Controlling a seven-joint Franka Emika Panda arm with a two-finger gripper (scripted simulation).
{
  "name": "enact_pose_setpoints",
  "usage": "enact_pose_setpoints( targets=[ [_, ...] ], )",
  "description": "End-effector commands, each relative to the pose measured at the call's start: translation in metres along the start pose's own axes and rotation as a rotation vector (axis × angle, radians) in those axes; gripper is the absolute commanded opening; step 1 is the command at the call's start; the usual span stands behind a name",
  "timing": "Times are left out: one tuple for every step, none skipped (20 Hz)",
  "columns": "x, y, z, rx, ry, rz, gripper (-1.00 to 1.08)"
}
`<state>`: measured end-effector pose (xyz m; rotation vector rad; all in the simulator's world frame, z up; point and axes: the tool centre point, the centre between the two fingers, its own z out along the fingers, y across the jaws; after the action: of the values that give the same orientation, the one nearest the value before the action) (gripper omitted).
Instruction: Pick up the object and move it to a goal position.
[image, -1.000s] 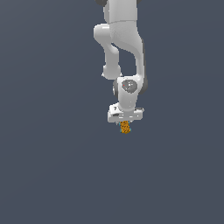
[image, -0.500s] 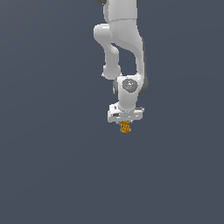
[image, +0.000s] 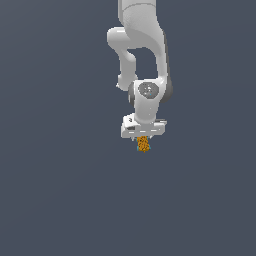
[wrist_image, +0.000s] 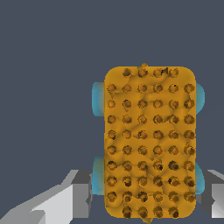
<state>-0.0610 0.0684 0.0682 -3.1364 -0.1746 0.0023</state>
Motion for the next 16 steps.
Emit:
enact_pose_setpoints(
  targets=[
    [0.009,0.003,-0.020,0.000,0.001,0.000,-1.00],
    [0.012,0.005,-0.028,0.000,0.001,0.000,-1.00],
    [0.016,0.006,-0.037,0.000,0.001,0.000,-1.00],
    [0.020,0.008,-0.046,0.000,0.001,0.000,-1.00],
    [0.025,0.009,-0.056,0.001,0.001,0.000,-1.00],
    [0.029,0.011,-0.065,0.001,0.001,0.000,-1.00],
    [0.033,0.012,-0.075,0.001,0.001,0.000,-1.00],
    [0.037,0.014,-0.084,0.001,0.001,0.000,-1.00],
    [0.041,0.016,-0.093,0.001,0.001,0.000,-1.00],
    [0.046,0.017,-0.103,0.001,0.001,0.000,-1.00],
    [0.050,0.019,-0.112,0.001,0.001,0.000,-1.00],
    [0.054,0.020,-0.121,0.001,0.001,0.000,-1.00],
    [0.058,0.022,-0.131,0.001,0.001,0.000,-1.00],
    [0.063,0.023,-0.140,0.001,0.001,0.000,-1.00],
    [0.067,0.025,-0.149,0.001,0.001,0.000,-1.00],
    [0.071,0.026,-0.158,0.001,0.001,0.000,-1.00]
  ],
)
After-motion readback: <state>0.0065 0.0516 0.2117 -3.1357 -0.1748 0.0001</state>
